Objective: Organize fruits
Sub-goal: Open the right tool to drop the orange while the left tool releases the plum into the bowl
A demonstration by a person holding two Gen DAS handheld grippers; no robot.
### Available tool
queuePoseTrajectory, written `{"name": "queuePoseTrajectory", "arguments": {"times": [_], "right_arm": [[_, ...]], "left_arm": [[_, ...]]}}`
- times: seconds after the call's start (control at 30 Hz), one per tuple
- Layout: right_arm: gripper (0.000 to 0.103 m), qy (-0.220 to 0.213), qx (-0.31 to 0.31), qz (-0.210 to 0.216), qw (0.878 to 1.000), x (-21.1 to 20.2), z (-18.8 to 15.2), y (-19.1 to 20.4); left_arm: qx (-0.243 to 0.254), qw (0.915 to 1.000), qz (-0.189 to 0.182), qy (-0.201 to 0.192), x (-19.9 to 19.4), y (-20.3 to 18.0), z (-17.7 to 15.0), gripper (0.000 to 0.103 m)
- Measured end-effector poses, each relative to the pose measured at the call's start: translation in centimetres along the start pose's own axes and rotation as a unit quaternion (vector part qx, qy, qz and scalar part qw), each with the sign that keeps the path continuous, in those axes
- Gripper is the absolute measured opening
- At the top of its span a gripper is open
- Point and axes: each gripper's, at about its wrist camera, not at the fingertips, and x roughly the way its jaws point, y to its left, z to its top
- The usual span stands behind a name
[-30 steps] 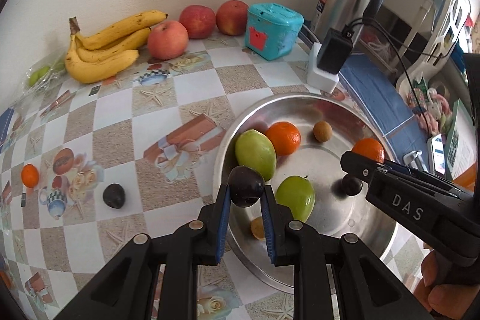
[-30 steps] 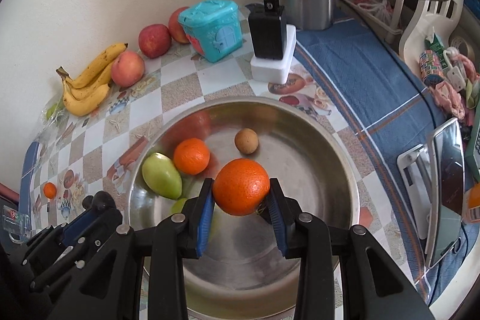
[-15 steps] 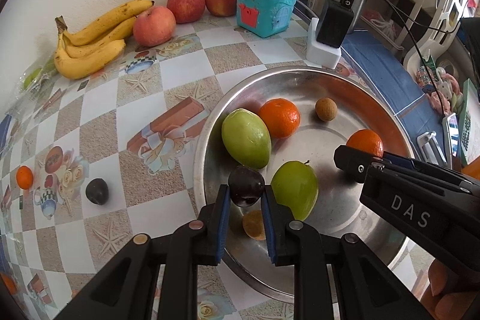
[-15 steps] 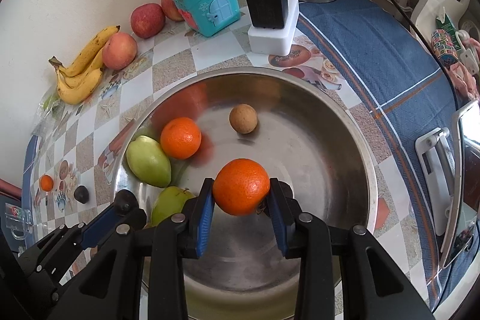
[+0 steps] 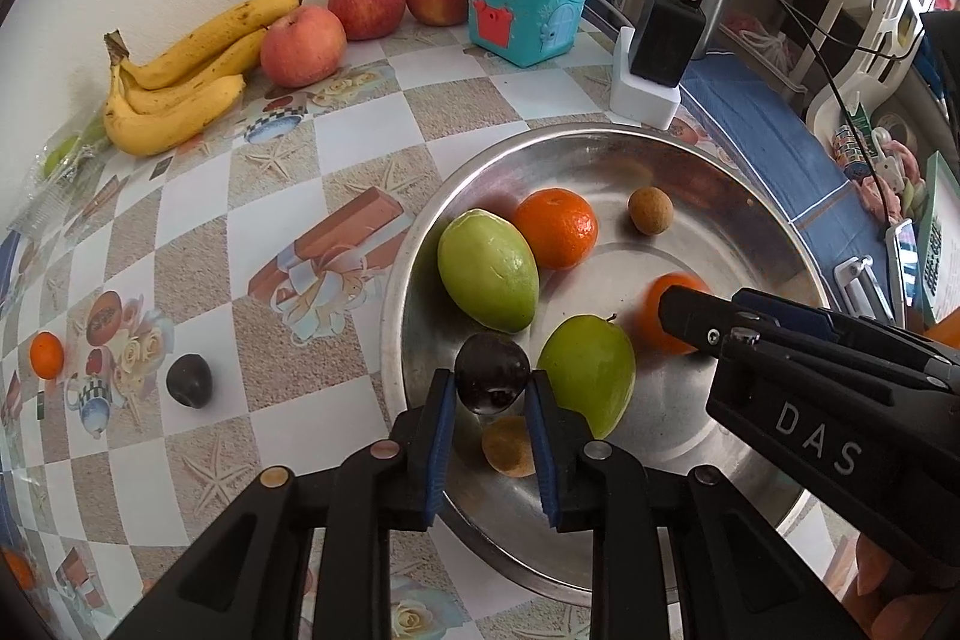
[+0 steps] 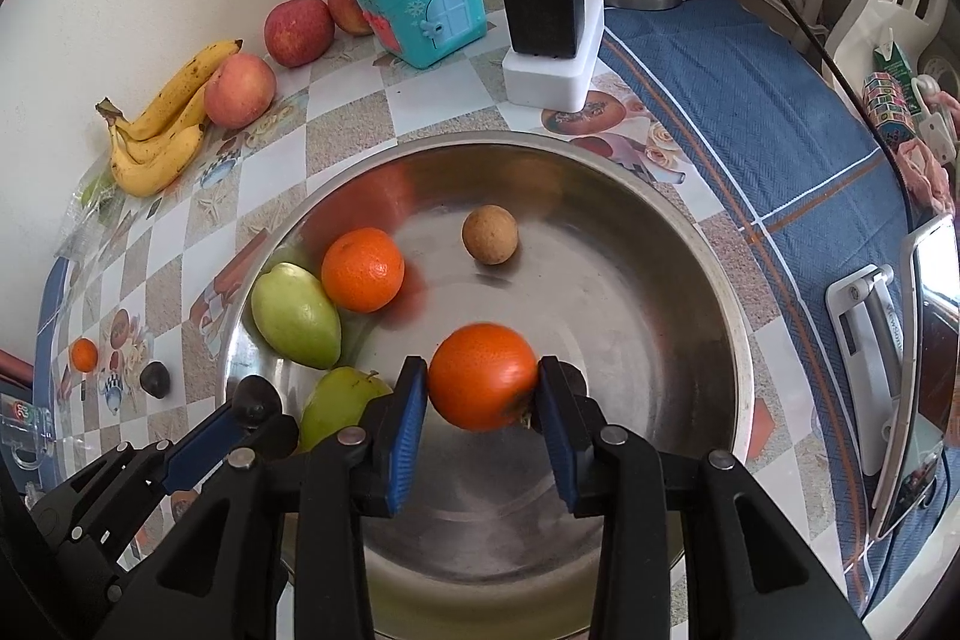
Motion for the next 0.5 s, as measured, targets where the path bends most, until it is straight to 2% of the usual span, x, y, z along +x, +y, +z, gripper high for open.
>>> {"name": "queuePoseTrajectory", "arguments": {"times": [0.2, 0.3, 0.5], "right_arm": [[0.042, -0.007, -0.002, 0.003, 1.000, -0.5, 0.2, 0.1], [0.042, -0.011, -0.003, 0.002, 1.000, -0.9, 0.3, 0.1], [0.042, -0.014, -0.002, -0.003, 1.000, -1.5, 0.4, 0.0]], "left_arm": [[-0.007, 0.9999, -0.007, -0.004, -0.5, 0.2, 0.2, 0.038], [-0.013, 0.9998, -0.009, -0.007, -1.0, 0.5, 0.3, 0.038], [-0.071, 0.9974, -0.006, -0.010, -1.9, 3.1, 0.4, 0.038]]}}
